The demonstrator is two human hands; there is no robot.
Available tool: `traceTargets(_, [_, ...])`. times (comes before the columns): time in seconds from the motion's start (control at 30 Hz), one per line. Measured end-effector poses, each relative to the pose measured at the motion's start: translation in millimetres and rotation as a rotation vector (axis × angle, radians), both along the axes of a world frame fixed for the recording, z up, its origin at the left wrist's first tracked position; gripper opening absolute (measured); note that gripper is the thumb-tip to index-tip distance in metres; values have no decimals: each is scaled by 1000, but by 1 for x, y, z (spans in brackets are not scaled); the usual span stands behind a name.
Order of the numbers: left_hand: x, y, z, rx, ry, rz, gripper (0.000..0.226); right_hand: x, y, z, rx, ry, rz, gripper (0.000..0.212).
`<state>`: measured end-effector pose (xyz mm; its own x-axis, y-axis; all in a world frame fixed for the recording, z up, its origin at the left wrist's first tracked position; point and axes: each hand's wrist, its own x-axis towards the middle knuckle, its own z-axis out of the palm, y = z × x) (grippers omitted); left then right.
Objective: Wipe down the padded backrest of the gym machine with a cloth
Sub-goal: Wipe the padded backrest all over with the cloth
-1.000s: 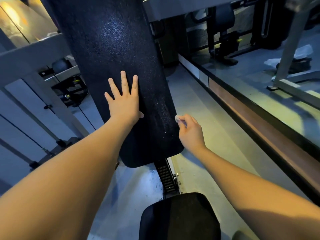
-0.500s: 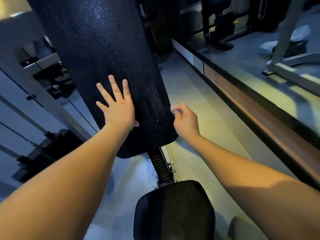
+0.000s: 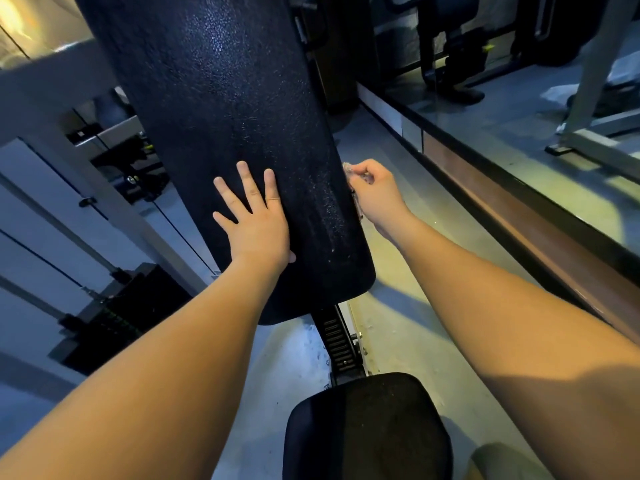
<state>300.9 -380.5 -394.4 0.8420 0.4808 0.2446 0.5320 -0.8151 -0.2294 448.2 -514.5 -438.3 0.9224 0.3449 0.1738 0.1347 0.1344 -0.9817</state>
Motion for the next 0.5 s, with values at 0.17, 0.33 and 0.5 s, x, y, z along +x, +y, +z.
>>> traceTargets(0.17, [2,0,0,4,-1,7,154,-22,-17,-46,-110,11,-16,28])
traceTargets(0.33, [0,-1,-1,21,-15,2,156,-50,-34,-96,-185,45,-45,13])
traceTargets(0.5, [-4,-2,-1,10,-16,-8,155,-61,-51,-85,-357,-11,-66,20])
